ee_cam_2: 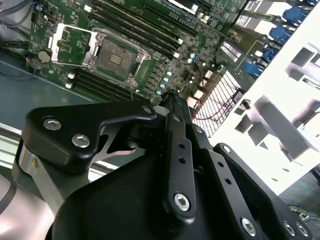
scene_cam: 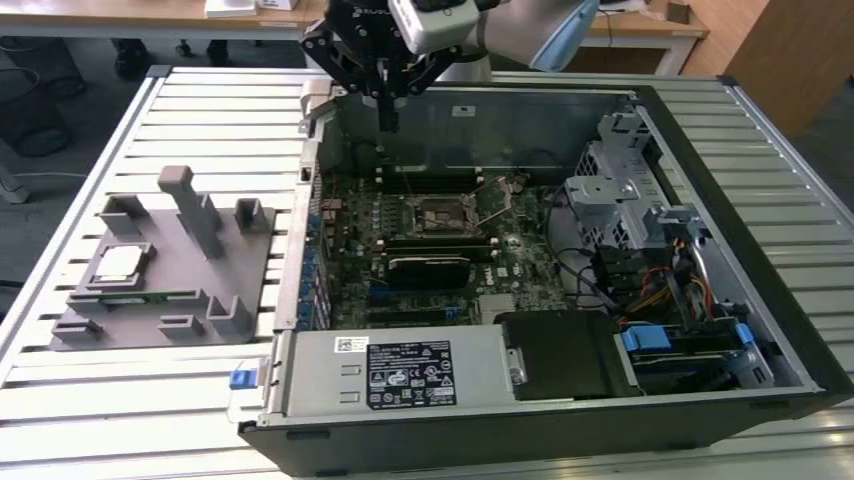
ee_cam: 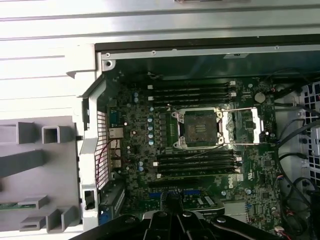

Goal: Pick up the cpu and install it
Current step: 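Reach for the cpu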

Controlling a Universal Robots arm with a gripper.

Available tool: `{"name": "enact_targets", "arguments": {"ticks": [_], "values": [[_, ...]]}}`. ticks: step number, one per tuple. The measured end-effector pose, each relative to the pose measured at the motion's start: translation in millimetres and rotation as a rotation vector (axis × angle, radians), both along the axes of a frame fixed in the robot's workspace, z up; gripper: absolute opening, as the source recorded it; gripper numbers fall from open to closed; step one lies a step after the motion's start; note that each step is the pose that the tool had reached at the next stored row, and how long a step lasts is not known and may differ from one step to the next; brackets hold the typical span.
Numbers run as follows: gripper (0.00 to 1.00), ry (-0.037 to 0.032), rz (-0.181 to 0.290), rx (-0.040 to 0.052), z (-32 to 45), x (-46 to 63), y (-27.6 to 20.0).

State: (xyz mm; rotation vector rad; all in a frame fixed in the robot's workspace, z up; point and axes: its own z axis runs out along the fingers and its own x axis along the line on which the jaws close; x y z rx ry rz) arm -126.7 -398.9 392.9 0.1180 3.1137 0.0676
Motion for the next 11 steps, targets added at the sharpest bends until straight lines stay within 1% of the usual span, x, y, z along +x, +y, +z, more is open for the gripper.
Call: {"name": "enact_targets", "arguments": {"ticks": [11], "values": [[0.11,0.0011,0.0,0.0,-0.3,-2.5,0.0]]}}
